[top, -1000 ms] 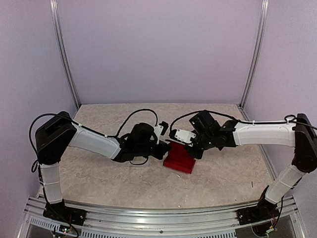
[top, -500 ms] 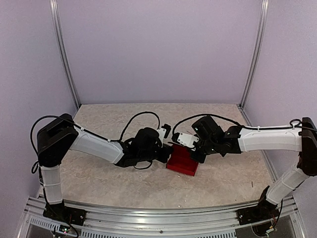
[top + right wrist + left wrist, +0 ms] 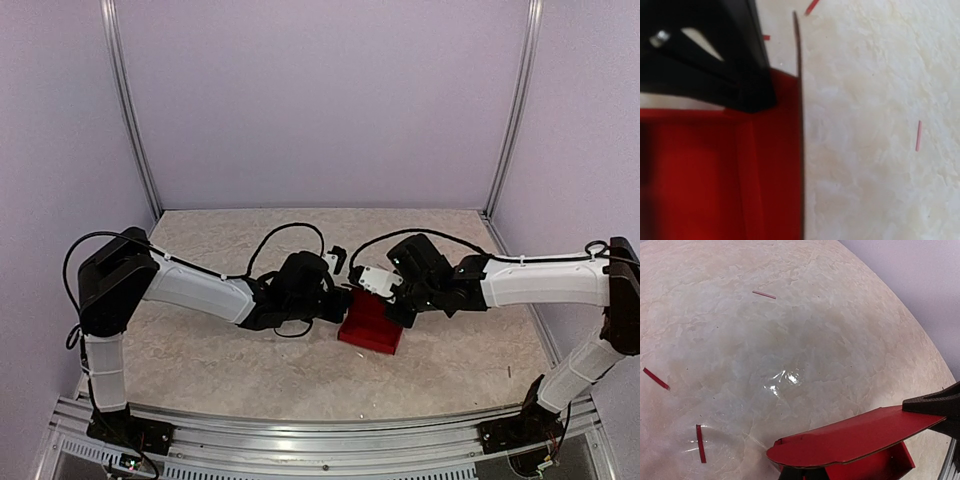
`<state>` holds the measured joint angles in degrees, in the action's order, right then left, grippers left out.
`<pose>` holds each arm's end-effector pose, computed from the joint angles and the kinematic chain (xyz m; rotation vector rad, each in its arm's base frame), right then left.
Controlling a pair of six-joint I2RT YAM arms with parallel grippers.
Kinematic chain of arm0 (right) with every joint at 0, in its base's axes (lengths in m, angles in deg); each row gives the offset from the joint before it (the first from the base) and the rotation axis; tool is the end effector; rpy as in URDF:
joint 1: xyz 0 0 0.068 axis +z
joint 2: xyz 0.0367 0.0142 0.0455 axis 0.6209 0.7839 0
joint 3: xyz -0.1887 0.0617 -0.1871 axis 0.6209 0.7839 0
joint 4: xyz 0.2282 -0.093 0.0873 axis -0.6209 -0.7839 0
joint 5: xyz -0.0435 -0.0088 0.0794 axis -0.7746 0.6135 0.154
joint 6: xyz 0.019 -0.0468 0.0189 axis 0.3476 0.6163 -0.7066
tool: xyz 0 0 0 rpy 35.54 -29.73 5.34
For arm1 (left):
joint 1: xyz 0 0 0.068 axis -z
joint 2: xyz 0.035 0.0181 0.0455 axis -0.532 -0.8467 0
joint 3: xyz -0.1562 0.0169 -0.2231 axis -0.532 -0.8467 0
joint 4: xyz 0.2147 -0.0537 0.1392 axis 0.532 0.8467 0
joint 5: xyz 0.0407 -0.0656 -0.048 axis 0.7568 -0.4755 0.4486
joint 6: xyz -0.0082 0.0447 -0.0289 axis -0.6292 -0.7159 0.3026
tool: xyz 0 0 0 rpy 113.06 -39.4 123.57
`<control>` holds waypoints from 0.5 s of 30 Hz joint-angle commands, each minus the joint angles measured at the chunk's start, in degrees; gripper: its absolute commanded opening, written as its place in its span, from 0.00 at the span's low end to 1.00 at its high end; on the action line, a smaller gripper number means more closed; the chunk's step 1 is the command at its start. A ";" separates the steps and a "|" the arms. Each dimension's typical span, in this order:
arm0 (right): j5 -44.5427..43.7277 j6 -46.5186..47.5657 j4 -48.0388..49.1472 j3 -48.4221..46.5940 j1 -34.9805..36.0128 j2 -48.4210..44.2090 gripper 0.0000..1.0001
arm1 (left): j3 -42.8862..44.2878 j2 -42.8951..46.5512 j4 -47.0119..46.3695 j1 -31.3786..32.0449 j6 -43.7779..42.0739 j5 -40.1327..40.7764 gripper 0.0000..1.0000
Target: Fold the paper box
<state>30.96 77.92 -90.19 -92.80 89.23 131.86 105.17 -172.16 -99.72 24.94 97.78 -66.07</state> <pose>0.2060 0.2400 0.2148 -1.3066 1.9904 -0.0339 0.2381 -0.3630 0.1588 0.5119 2.1509 -0.7930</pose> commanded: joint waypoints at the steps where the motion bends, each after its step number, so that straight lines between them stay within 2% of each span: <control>1: 1.42 -0.80 10.67 1.79 1.85 -1.43 0.00 | 0.77 -1.67 -2.54 4.33 3.36 -6.56 0.00; 11: -1.27 1.34 11.84 3.65 5.89 -1.50 0.00 | -0.41 -2.48 -2.92 7.82 5.53 -1.16 0.00; 15: -1.54 2.82 12.29 5.38 7.47 -2.99 0.00 | -5.12 -1.05 -3.40 9.71 6.10 2.48 0.00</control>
<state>25.23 78.58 -86.74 -88.90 93.32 130.42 104.12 -172.60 -100.99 28.54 101.29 -57.91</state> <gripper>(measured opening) 0.009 0.021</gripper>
